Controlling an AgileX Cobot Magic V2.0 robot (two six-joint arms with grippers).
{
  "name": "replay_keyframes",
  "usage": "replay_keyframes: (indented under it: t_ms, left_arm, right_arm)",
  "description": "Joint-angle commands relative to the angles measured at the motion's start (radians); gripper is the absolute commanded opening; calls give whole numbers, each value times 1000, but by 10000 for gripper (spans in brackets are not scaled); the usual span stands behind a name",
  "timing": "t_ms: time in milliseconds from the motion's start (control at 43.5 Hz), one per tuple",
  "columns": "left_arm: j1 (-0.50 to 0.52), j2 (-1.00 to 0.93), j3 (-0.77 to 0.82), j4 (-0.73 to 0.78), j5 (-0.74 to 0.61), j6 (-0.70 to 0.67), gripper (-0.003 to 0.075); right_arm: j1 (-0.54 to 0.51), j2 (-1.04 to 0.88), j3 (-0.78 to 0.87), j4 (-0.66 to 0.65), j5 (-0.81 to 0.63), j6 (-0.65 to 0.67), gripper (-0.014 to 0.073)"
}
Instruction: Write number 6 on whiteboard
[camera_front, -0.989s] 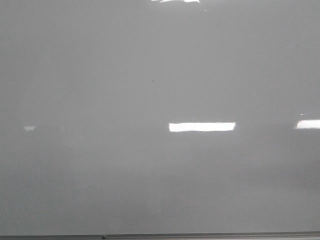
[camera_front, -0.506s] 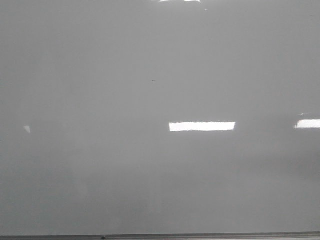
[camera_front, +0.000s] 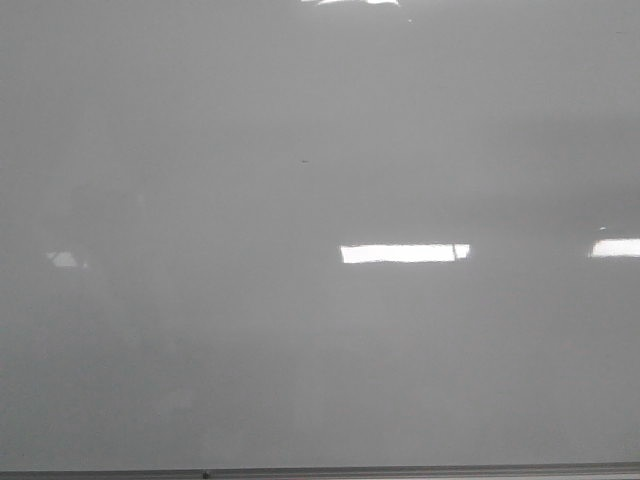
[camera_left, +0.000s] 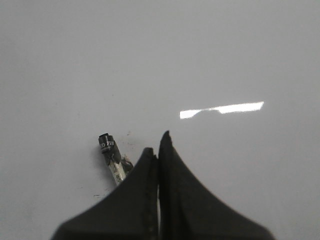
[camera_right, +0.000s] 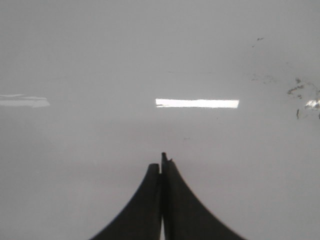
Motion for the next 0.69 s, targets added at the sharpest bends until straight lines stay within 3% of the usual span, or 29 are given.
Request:
replay_keyframes:
  t_ms: [0, 69, 115, 161, 276, 368, 460, 667]
  left_arm:
    - [0, 34, -41, 8, -72, -12, -18]
    - [0, 34, -41, 7, -72, -12, 13]
    - [0, 34, -41, 7, -72, -12, 81]
    - [0, 34, -41, 7, -70, -12, 171]
    - [0, 34, -41, 4, -70, -12, 479]
    - [0, 34, -41, -1, -70, -12, 624]
    - [0, 38, -41, -29, -68, -12, 643]
    - [44, 190, -67, -42, -19, -88, 564]
  right_arm:
    - [-1, 34, -36, 6, -78, -2, -63]
    - [-1, 34, -36, 6, -77, -2, -23]
    - [-1, 34, -36, 6, -77, -2, 49]
    - [-1, 34, -36, 6, -78, -2, 137]
    - [-1, 34, -36, 6, -77, -2, 402]
    - [-1, 34, -36, 6, -77, -2, 523]
    - [-1, 34, -36, 6, -77, -2, 551]
    - [-1, 34, -36, 6, -78, -2, 548]
